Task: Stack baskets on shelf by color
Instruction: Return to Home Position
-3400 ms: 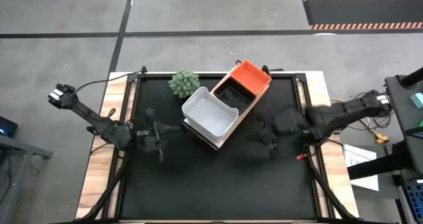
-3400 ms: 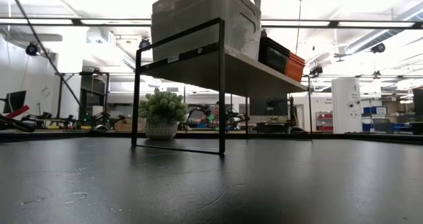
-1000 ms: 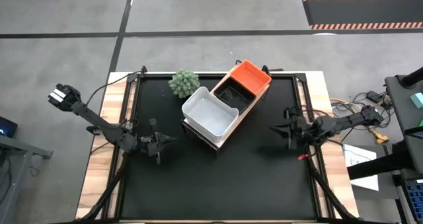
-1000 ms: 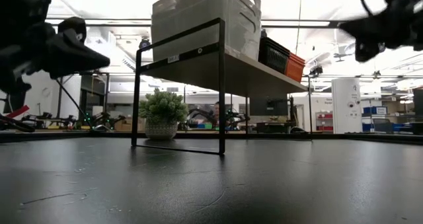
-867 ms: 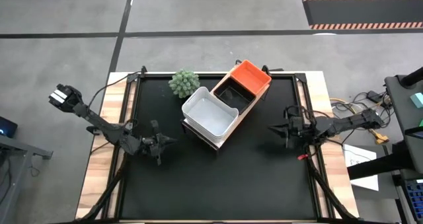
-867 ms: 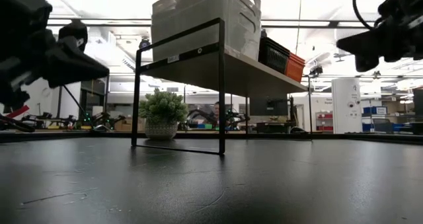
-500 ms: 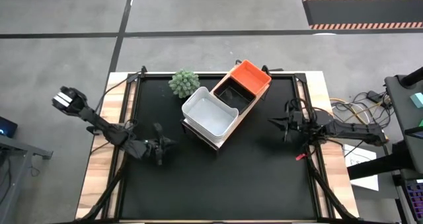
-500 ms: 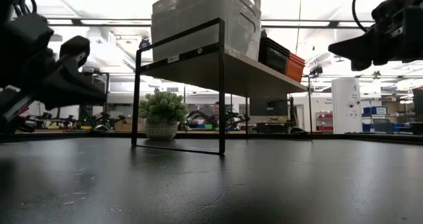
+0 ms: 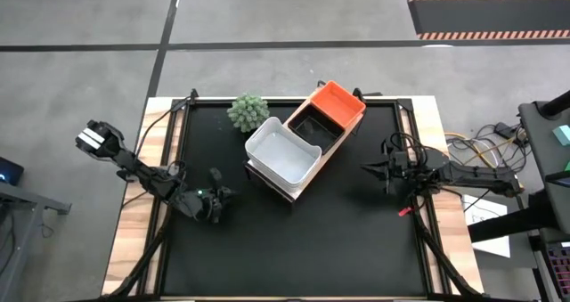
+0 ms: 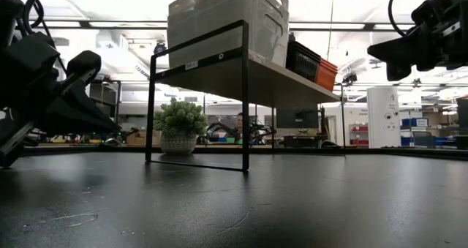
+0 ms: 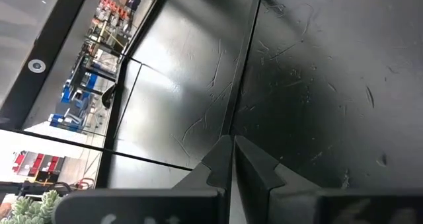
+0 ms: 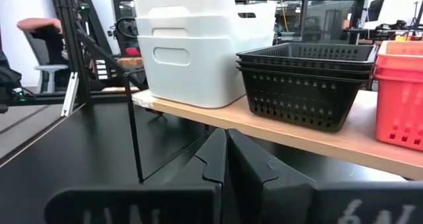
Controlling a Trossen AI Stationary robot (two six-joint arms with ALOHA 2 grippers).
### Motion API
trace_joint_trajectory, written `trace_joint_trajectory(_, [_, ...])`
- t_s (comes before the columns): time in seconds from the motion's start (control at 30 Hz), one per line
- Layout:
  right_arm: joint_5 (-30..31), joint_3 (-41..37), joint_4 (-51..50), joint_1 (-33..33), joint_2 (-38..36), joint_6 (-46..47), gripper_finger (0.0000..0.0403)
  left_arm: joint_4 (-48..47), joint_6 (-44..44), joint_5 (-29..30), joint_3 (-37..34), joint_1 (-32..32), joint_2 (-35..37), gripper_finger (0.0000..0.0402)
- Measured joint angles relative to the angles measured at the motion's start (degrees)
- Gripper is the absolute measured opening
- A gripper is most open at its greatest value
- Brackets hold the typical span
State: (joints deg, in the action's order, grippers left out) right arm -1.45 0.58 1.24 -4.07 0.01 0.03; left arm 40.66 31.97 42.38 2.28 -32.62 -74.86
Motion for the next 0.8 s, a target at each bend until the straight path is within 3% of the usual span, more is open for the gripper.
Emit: trace_joint_trajectory(0.8, [0.0, 0.2, 0.7, 0.0, 2.8, -0.2, 0.0009, -0.8, 0.3, -0.3, 1.2, 0.0, 2.1, 0.0002])
